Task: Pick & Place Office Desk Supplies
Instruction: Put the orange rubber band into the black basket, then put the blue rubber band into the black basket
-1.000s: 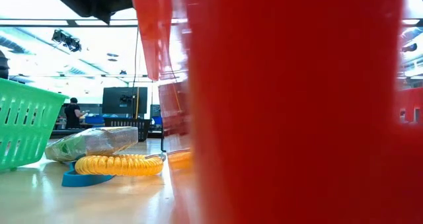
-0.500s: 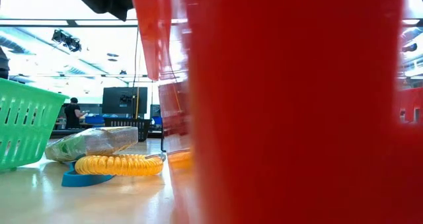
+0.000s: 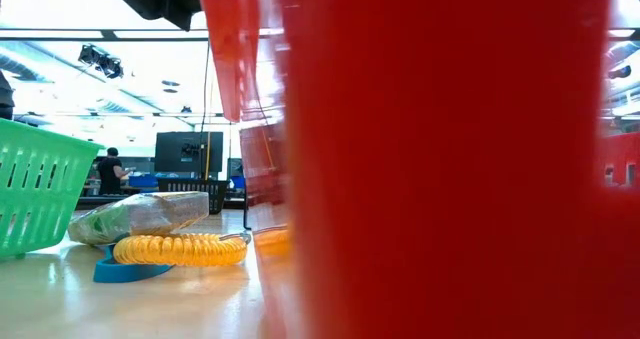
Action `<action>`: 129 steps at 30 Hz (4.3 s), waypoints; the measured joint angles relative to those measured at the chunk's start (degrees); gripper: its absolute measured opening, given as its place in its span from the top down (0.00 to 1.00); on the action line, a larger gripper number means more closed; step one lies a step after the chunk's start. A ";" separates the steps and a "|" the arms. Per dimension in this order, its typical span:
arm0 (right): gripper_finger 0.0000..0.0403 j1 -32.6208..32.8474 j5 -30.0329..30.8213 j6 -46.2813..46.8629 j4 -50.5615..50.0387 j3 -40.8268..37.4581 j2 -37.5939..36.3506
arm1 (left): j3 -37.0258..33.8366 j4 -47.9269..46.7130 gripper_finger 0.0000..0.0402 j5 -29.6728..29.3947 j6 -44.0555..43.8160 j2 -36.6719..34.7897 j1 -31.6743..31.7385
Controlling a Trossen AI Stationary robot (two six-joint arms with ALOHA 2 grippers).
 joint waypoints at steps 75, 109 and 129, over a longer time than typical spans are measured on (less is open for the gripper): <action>0.45 8.09 16.10 16.15 -14.77 -33.18 -52.18 | -15.61 -34.55 0.99 -39.79 -2.17 -34.73 14.32; 0.45 8.06 25.69 18.98 -22.12 -35.74 -52.06 | -16.15 -47.59 0.86 -46.71 -16.57 -13.26 31.66; 0.45 8.04 26.48 21.10 -30.55 -35.74 -52.06 | -16.13 -49.64 0.56 -45.23 -17.88 -16.31 30.97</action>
